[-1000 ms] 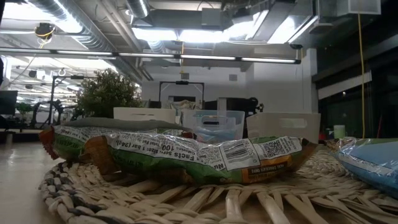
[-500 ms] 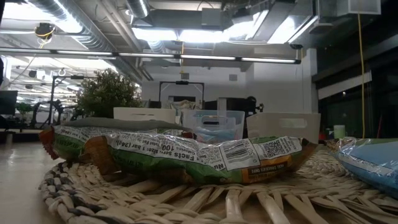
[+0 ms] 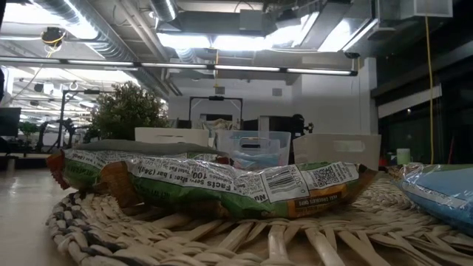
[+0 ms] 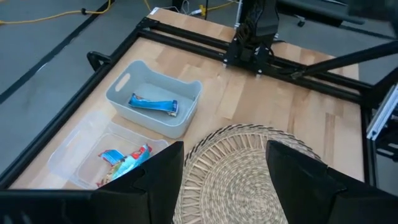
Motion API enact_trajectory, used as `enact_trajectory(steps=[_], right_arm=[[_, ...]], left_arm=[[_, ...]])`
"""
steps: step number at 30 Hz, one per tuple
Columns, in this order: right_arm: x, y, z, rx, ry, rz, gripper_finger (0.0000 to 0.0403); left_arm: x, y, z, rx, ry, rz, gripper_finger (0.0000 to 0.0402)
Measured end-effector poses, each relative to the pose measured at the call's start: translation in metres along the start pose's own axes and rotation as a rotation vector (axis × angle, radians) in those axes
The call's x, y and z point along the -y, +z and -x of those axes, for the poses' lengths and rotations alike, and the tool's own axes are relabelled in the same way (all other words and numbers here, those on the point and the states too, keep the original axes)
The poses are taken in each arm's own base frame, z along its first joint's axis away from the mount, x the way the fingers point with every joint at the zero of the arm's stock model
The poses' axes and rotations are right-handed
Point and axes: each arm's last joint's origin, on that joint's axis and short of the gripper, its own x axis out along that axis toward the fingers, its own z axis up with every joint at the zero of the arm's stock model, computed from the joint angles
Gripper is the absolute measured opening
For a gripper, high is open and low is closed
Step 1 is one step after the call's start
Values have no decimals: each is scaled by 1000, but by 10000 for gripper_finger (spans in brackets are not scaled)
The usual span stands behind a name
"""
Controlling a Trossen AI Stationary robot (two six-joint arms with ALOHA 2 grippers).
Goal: Pick and place Granola Bars by type
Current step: Put the red granola bar into the transparent bin
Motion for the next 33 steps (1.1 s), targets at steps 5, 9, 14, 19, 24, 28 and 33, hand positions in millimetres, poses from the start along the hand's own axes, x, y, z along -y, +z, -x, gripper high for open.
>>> enact_trajectory(steps=[5, 9, 14, 19, 24, 28, 33], right_arm=[[-2, 11, -29, -70, -46, -10, 113], [-2, 21, -56, -129, -56, 24, 113], [1, 28, -84, -201, -102, 159, 113], [8, 27, -102, -259, -89, 214, 133], [21, 7, -141, -261, -19, 256, 199], [35, -18, -171, -319, -130, 273, 247], [42, -33, -196, -276, -179, 275, 267]], left_arm=[[1, 0, 0, -11, -26, -26, 219], [1, 0, 0, -12, -27, -27, 219], [1, 0, 0, -14, -33, -43, 219], [2, -1, 0, -28, -65, -54, 219], [2, -1, 0, -29, -70, -66, 219], [2, -1, 0, -30, -70, -65, 219], [2, -1, 0, -30, -69, -43, 219]])
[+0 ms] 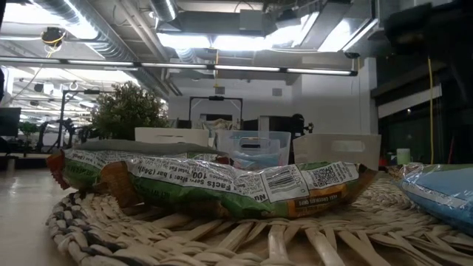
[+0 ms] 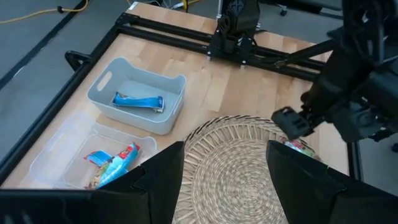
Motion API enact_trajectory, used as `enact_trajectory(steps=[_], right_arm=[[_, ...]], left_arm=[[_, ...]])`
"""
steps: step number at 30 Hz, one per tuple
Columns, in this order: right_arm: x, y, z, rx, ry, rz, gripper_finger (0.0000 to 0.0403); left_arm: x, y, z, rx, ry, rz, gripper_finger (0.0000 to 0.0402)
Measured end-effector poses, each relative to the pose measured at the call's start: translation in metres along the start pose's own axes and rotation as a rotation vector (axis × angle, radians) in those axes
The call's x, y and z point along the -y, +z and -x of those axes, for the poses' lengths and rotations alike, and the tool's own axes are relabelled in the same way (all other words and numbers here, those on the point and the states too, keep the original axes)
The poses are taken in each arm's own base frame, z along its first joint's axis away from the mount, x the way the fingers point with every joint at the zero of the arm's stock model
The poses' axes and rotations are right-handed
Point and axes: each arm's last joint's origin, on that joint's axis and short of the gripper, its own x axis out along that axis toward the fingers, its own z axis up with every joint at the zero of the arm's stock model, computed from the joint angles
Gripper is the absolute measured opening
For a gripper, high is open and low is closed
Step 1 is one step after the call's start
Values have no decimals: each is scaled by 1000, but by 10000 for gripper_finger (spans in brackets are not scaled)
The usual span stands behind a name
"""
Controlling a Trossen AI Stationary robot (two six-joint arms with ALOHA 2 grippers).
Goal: Pick and place Granola Bars by type
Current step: Put the red granola bar into the transparent bin
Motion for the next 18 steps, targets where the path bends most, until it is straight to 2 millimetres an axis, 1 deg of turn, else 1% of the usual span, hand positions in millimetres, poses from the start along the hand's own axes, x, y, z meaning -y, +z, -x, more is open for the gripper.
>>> enact_trajectory(steps=[3, 9, 18], right_arm=[[-1, 0, -10, 61, -7, -3, 268], [-1, 0, -17, 105, -14, -5, 268], [-4, -13, -34, 102, 13, -6, 268]], left_arm=[[0, 0, 0, 0, 0, 17, 219], [0, 0, 0, 0, 0, 24, 219], [0, 0, 0, 2, 3, 27, 219]])
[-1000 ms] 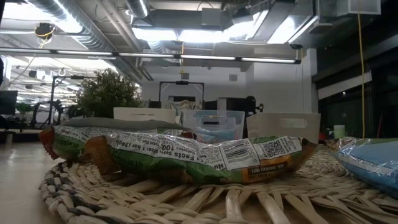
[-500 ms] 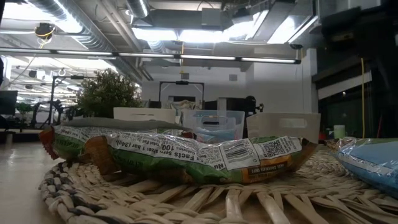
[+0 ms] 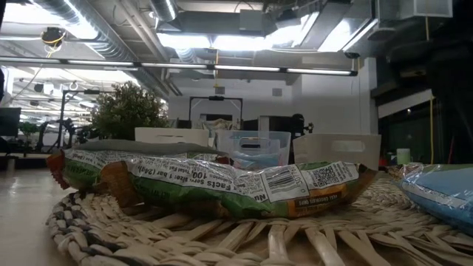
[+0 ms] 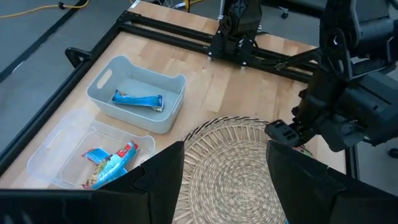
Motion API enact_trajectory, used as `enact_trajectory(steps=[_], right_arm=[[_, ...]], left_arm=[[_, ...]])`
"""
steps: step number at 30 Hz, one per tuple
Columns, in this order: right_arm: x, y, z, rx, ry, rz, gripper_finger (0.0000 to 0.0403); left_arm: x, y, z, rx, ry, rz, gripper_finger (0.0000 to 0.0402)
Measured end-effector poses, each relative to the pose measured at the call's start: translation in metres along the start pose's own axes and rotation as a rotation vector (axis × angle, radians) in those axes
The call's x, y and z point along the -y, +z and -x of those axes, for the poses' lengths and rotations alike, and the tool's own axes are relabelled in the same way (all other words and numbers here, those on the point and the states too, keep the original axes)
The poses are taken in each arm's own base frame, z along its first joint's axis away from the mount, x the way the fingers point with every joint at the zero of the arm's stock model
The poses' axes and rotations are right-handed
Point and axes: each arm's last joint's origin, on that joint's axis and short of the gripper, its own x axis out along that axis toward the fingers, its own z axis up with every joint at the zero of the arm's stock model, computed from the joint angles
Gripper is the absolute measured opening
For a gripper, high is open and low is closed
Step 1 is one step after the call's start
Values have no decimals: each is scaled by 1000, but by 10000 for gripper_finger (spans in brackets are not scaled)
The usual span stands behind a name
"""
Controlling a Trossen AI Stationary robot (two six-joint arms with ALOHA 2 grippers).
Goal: Pick and place Granola Bars by type
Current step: Put the red granola bar into the transparent bin
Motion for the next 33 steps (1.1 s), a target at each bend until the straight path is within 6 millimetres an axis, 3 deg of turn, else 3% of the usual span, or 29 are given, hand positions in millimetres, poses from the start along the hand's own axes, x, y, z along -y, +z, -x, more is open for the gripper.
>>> enact_trajectory(steps=[12, 27, 33], right_arm=[[-1, -14, -15, 10, -30, 3, 252], [7, -16, -16, 9, -38, -22, 56], [7, -16, -14, -7, -35, -64, 30]], left_arm=[[0, 1, 0, 7, -2, 24, 219], [0, 1, 0, 9, 2, 42, 219], [0, 1, 0, 9, 2, 44, 219]])
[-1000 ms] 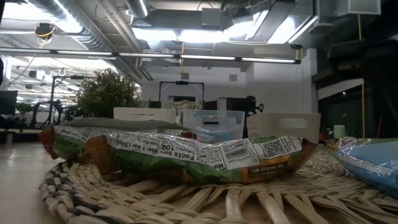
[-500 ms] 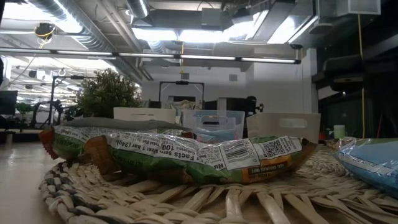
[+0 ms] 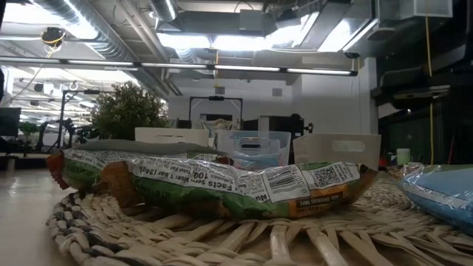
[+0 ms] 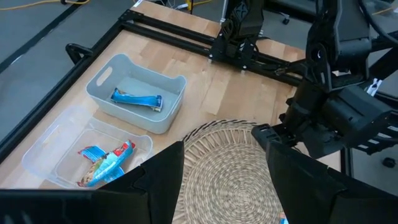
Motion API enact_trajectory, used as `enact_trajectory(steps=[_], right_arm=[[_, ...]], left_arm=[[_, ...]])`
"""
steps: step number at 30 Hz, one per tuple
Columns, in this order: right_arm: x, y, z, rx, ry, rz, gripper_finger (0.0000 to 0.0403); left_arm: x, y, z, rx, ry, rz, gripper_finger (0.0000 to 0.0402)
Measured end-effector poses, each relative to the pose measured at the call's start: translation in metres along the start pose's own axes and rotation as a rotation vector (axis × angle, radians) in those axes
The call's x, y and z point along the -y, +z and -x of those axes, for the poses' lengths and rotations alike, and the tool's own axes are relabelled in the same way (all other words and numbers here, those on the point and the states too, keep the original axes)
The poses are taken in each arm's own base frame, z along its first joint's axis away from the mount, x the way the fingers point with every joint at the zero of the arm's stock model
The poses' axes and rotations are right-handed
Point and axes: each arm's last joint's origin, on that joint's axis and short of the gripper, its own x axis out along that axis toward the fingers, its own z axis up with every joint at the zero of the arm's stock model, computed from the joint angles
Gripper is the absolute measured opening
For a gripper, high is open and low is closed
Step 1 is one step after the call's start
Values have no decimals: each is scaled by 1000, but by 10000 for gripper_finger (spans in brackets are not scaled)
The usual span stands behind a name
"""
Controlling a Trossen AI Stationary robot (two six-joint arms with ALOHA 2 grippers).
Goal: Pick and place Granola Bars by type
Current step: Put the red granola bar into the transparent bin
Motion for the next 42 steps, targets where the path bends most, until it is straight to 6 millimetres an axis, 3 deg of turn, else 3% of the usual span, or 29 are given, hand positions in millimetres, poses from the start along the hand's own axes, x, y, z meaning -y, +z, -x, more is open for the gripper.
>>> enact_trajectory(steps=[7, 12, 15, 19, 24, 28, 35, 42], right_arm=[[3, 13, 19, -34, -38, -12, 21], [8, 21, 57, -24, -116, -63, 17], [14, 21, 91, -30, -214, -173, 21], [21, 18, 153, 42, -319, -380, 17], [27, 11, 229, 300, -385, -547, 19], [32, -4, 268, 452, -387, -658, 20], [49, -40, 306, 599, -470, -780, 18], [101, -54, 330, 749, -552, -726, 17]], left_arm=[[0, 0, 0, 0, 0, -6, 219], [0, 0, 0, 0, 0, -15, 219], [0, 0, 0, 0, -1, -17, 219], [0, 0, 0, 0, -1, -19, 219], [0, 0, 0, 1, 4, -44, 219], [0, 0, 0, 5, 11, -44, 219], [0, 0, 0, 7, 15, -45, 219], [1, 0, 0, 19, 38, -47, 219]])
